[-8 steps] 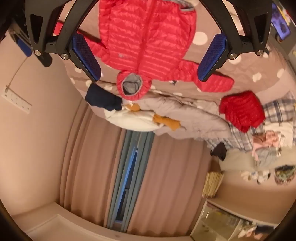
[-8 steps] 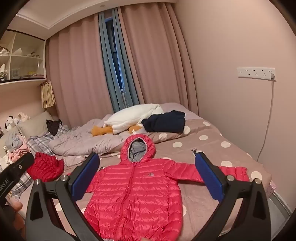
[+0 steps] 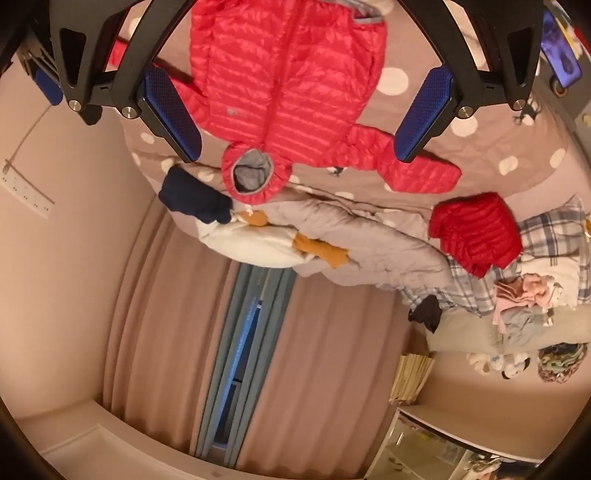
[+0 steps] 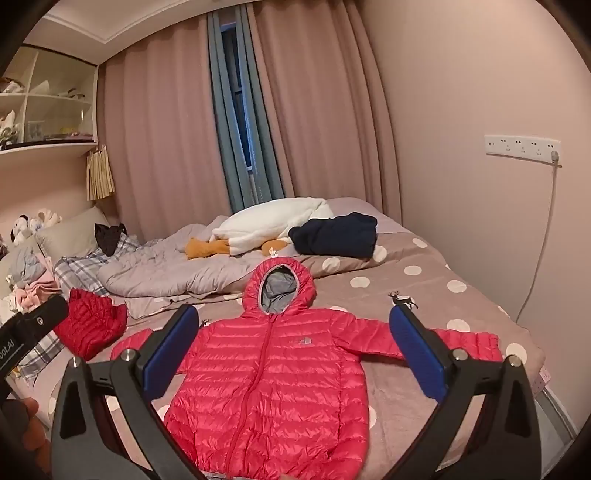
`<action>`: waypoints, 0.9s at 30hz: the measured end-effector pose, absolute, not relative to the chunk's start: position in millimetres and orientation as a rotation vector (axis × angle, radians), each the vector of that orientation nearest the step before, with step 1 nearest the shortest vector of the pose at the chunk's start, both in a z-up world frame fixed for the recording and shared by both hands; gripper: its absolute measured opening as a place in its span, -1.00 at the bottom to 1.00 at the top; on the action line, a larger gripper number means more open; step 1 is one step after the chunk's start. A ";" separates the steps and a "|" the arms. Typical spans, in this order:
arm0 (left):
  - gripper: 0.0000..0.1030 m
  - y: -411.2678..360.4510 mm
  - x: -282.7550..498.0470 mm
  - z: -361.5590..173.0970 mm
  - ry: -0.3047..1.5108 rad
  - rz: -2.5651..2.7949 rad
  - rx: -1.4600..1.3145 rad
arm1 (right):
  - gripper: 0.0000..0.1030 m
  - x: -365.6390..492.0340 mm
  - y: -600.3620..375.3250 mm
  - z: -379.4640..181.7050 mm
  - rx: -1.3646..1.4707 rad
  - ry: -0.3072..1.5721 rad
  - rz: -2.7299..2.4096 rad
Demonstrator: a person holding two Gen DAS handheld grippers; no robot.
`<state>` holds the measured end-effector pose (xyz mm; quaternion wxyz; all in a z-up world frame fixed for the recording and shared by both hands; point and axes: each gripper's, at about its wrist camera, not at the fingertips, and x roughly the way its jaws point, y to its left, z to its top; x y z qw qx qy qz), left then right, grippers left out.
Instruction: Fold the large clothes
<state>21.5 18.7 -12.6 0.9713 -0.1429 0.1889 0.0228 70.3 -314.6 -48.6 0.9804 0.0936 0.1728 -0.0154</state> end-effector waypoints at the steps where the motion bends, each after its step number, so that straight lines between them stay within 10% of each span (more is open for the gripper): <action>1: 1.00 18.3 22.5 -13.5 0.382 0.046 -0.285 | 1.00 73.6 -306.6 -48.5 0.173 0.349 -0.042; 27: 1.00 26.5 24.8 -19.9 0.376 0.070 -0.253 | 1.00 88.7 -299.3 -73.2 0.186 0.370 -0.079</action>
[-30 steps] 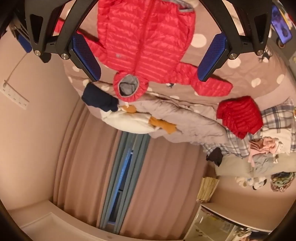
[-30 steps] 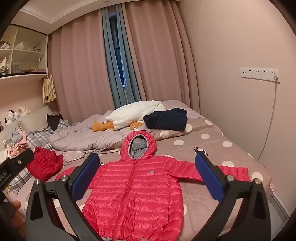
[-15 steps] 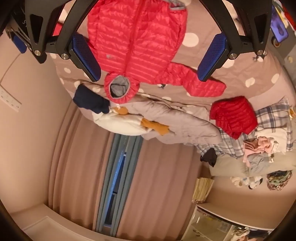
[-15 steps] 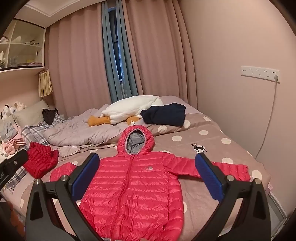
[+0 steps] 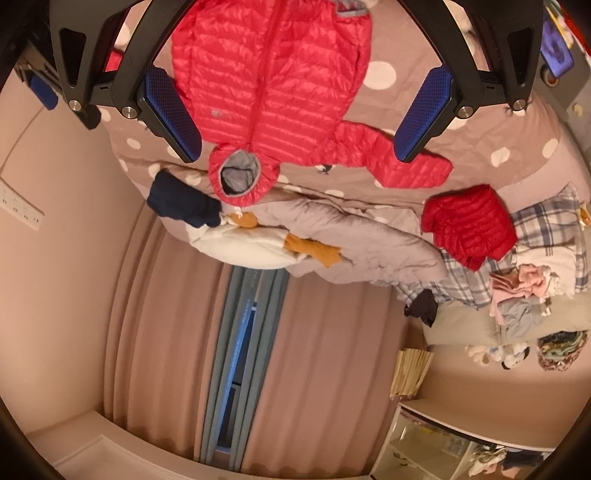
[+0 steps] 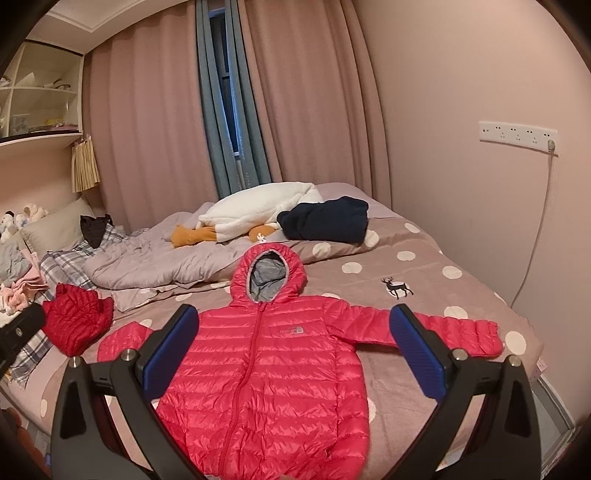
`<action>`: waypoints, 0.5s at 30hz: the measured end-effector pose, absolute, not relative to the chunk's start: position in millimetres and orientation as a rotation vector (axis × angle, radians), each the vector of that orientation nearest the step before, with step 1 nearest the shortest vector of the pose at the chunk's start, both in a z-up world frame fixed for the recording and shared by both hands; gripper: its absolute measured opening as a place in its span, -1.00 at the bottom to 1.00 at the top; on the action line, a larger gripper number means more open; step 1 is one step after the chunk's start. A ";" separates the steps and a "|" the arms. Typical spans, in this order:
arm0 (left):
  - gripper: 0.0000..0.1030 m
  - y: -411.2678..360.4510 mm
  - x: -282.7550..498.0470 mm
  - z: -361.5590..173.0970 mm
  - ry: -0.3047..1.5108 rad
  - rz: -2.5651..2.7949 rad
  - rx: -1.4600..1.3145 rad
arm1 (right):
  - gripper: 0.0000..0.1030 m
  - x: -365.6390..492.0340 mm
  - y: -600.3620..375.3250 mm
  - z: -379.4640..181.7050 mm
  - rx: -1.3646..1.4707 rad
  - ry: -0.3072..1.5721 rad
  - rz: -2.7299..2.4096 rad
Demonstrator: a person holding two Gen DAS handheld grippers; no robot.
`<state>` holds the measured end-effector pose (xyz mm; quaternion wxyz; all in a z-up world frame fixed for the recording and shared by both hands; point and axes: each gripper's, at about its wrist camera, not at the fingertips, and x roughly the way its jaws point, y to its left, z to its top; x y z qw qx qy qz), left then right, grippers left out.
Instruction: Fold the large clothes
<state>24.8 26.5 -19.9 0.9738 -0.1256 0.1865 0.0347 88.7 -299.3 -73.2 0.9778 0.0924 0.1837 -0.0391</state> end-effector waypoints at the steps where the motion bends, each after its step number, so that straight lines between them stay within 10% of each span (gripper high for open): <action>1: 1.00 25.1 24.9 -20.0 0.374 0.067 -0.253 | 1.00 88.1 -299.5 -73.5 0.184 0.369 -0.080; 15: 1.00 14.6 21.9 -22.3 0.385 0.023 -0.246 | 1.00 83.1 -309.3 -68.8 0.189 0.360 -0.079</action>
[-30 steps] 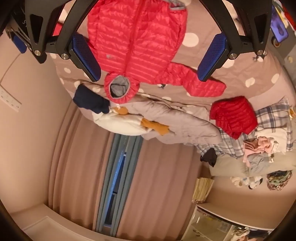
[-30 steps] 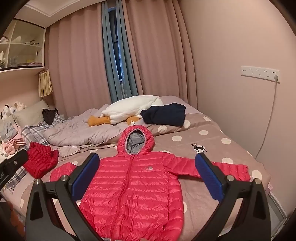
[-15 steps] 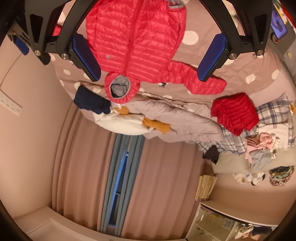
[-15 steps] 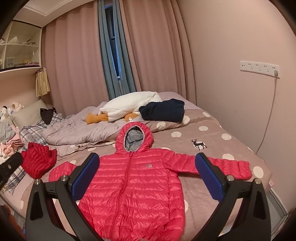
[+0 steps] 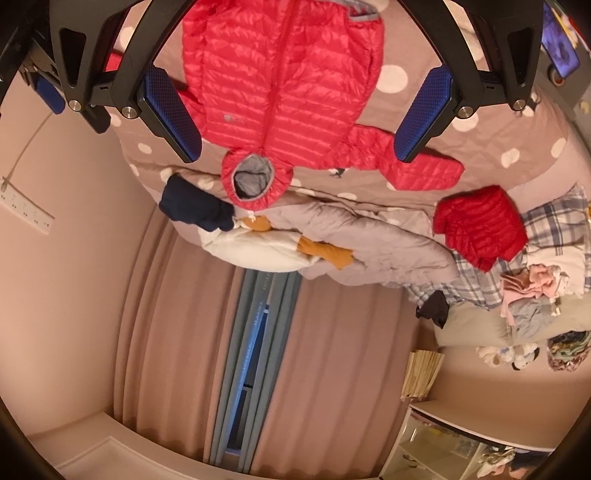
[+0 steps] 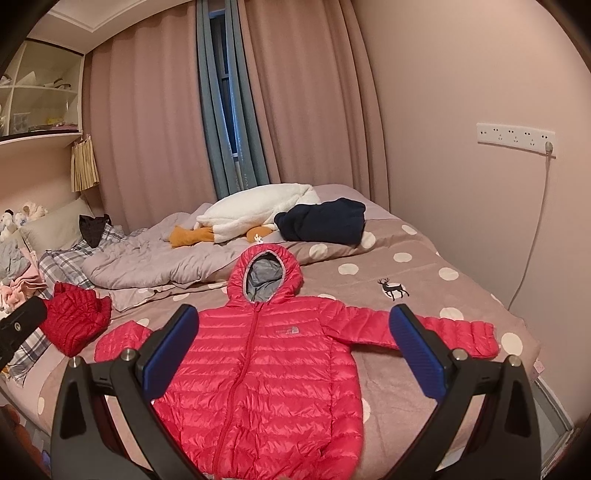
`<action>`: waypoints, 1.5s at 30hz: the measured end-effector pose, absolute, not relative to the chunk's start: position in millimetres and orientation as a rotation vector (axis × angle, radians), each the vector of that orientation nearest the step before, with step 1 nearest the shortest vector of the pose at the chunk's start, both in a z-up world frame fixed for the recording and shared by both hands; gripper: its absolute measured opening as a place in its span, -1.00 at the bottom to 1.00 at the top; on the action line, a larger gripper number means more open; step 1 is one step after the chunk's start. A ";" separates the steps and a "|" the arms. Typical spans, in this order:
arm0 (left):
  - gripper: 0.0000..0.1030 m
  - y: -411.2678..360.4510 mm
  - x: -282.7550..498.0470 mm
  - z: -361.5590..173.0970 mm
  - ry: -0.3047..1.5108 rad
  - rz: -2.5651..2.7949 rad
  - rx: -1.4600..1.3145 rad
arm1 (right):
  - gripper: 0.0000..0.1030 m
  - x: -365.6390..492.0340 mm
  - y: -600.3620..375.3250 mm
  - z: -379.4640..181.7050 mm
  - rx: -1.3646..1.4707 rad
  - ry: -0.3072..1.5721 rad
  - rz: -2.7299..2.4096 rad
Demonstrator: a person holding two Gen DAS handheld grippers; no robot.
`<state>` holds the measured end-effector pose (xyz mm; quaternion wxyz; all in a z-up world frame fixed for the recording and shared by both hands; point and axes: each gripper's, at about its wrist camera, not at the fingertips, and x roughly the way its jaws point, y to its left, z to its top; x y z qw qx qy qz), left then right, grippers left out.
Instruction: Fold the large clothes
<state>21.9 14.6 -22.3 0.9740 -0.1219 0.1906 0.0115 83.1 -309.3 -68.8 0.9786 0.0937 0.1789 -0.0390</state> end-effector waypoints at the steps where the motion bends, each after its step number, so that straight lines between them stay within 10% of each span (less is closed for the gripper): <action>1: 1.00 14.1 22.0 -22.4 0.383 0.025 -0.246 | 1.00 82.8 -309.5 -68.5 0.189 0.359 -0.076; 45: 1.00 41.3 17.7 -30.2 0.398 0.116 -0.312 | 1.00 87.5 -299.9 -68.0 0.126 0.393 -0.089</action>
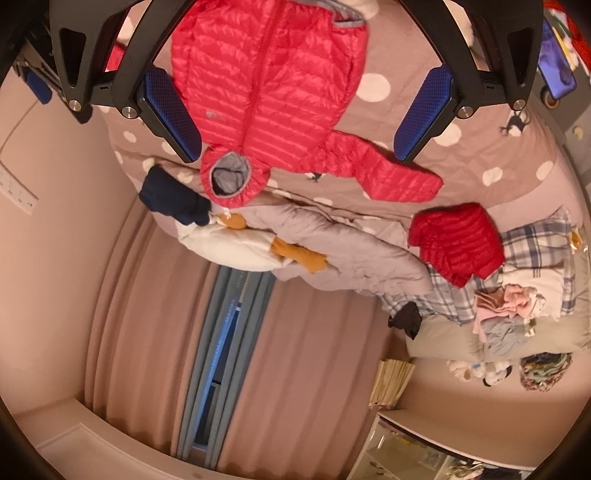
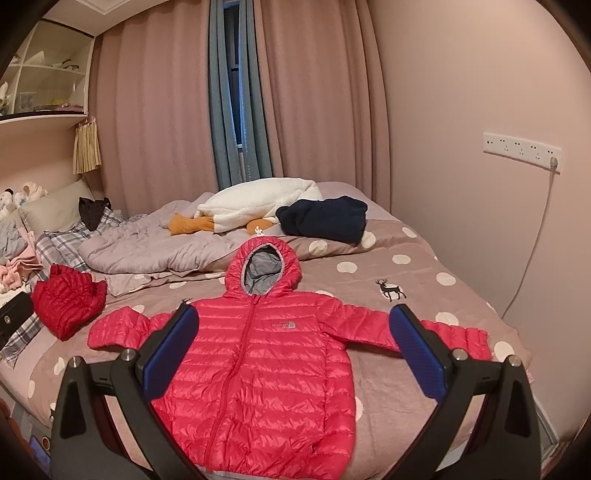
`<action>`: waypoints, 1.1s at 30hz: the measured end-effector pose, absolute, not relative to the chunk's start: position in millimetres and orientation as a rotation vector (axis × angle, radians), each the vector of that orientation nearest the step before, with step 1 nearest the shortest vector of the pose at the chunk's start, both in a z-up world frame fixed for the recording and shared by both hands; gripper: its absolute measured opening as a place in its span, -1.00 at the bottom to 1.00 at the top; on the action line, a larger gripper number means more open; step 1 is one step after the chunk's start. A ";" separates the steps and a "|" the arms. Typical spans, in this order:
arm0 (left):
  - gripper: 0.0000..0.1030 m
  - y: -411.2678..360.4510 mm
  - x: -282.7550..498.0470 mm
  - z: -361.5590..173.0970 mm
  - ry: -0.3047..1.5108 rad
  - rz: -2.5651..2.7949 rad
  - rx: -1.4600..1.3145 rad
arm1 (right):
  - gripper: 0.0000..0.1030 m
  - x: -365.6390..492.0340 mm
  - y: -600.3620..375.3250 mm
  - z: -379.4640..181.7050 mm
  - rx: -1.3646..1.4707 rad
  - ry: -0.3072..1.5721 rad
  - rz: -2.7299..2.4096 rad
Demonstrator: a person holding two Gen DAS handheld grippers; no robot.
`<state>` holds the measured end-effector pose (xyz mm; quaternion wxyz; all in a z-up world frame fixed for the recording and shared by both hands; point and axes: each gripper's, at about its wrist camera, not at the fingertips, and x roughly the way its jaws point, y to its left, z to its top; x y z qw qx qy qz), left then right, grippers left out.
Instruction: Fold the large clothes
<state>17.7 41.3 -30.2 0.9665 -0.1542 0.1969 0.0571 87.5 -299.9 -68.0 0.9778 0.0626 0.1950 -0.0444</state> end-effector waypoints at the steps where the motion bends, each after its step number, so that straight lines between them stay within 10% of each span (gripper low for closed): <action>1: 1.00 44.2 18.7 -31.0 0.400 0.115 -0.319 | 1.00 87.8 -299.9 -68.1 0.127 0.394 -0.098; 33: 1.00 51.7 34.8 -41.6 0.458 0.148 -0.312 | 1.00 117.8 -288.9 -86.2 0.096 0.475 -0.092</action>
